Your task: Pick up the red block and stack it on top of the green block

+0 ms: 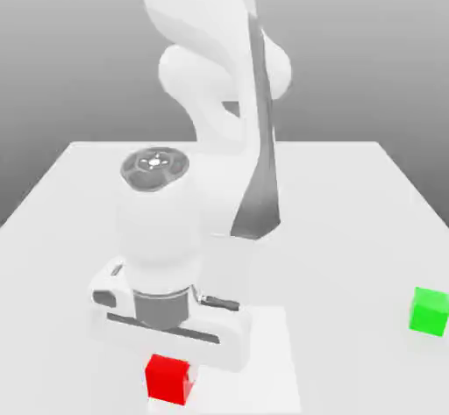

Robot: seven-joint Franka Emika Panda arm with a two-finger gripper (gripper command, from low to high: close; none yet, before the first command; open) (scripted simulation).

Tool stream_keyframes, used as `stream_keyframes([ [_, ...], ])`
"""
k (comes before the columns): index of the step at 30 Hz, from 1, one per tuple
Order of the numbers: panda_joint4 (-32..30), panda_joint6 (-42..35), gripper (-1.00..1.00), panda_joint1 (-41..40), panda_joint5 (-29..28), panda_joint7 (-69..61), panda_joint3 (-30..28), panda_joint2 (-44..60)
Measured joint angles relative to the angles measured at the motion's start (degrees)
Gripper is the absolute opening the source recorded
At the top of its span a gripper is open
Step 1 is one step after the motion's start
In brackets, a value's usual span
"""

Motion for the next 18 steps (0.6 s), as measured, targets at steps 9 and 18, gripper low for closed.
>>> stream_keyframes([
  [9, -1.6, -3.1, -1.00, 14.8, -1.4, 19.7, 10.4, -4.5],
  [18, -3.1, -4.6, -1.00, 31.2, -4.6, 41.3, 20.5, -7.5],
])
